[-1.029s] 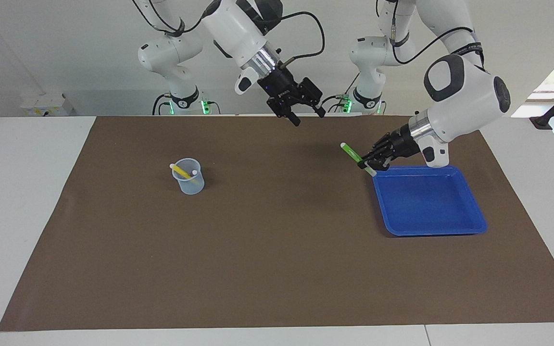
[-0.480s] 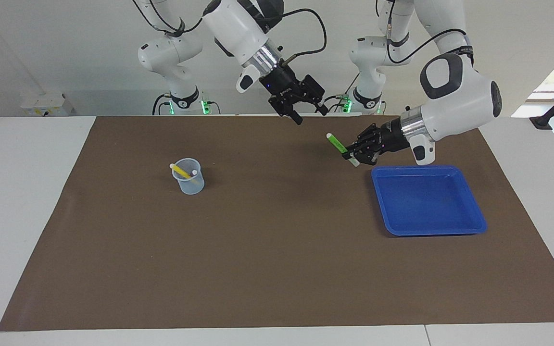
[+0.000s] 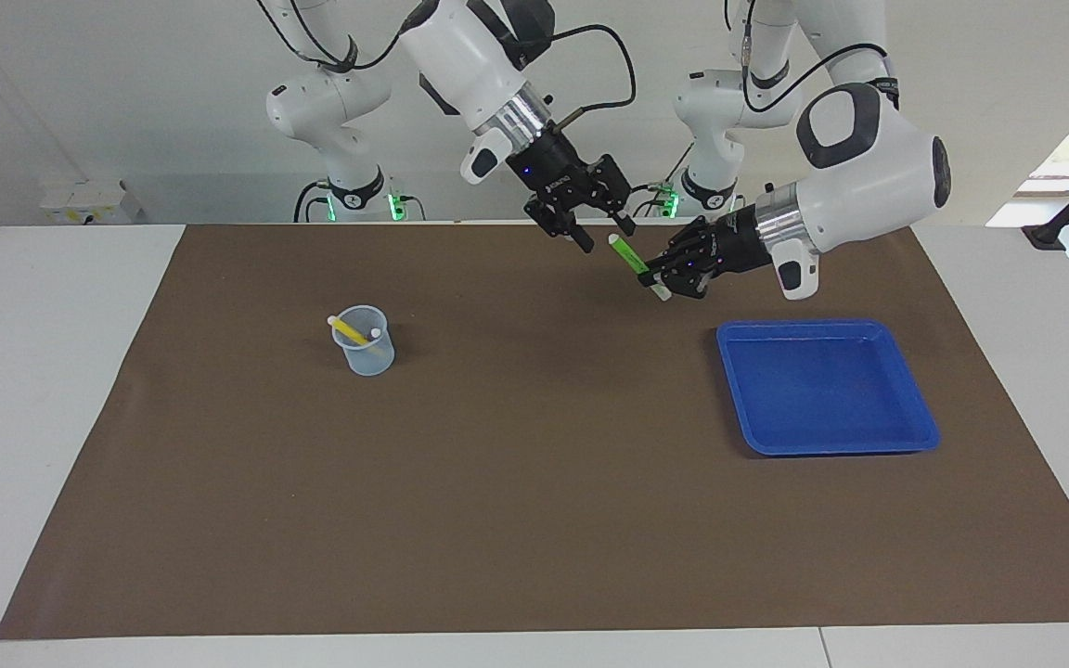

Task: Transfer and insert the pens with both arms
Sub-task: 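Hand the green pen from the left gripper to the right gripper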

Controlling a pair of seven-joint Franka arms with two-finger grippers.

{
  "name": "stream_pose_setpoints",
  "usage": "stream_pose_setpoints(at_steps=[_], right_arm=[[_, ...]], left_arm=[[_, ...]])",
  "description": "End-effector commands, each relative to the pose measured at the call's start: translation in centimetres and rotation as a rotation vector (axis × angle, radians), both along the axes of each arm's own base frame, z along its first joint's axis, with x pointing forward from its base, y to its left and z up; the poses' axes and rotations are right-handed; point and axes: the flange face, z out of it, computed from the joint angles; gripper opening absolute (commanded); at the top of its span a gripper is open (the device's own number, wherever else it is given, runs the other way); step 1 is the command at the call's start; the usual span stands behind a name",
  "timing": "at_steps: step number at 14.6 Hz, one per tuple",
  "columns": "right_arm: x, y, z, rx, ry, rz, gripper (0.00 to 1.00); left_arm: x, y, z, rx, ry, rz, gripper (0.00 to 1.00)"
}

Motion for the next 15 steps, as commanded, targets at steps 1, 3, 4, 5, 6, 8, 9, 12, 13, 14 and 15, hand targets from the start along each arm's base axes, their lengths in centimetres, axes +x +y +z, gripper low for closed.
stream_pose_setpoints(at_steps=[1,3,4,5,6,8,9,12,13,14,15], right_arm=[[0.47,0.27,0.22,-0.002,-0.028,0.003,0.54],[0.43,0.24,0.23,-0.003,-0.029,0.004,0.44],[0.41,0.24,0.14,-0.004,-0.027,0.005,0.44],[0.4,0.25,0.12,-0.006,-0.027,0.006,0.41],[0.34,0.22,0.03,-0.009,-0.026,0.009,0.29],[0.34,0.13,-0.07,-0.012,-0.024,0.01,0.06],[0.21,0.19,-0.11,-0.013,-0.02,0.014,0.0],[0.04,0.13,-0.24,-0.021,-0.016,0.019,0.0],[0.07,0.07,-0.27,-0.023,-0.014,0.02,0.0],[0.11,0.1,-0.29,-0.023,-0.014,0.02,0.0],[0.12,0.11,-0.21,-0.022,-0.014,0.019,0.0]], left_arm=[[-1.48,-0.74,0.26,-0.008,0.014,0.005,0.0],[-1.53,-0.73,0.27,-0.008,0.014,0.005,0.0],[-1.53,-0.73,0.27,-0.008,0.014,0.005,0.0],[-1.53,-0.73,0.27,-0.008,0.014,0.005,0.0],[-1.48,-0.65,0.34,-0.008,0.013,0.007,0.0],[-1.5,-0.65,0.27,-0.008,0.014,0.007,0.0],[-1.46,-0.57,0.27,-0.008,0.014,0.008,0.0],[-1.49,-0.56,0.36,-0.007,0.015,0.01,0.0],[-1.47,-0.56,0.36,-0.007,0.015,0.013,0.0],[-1.47,-0.56,0.36,-0.007,0.015,0.013,0.0],[-1.47,-0.56,0.36,-0.007,0.015,0.013,0.0]])
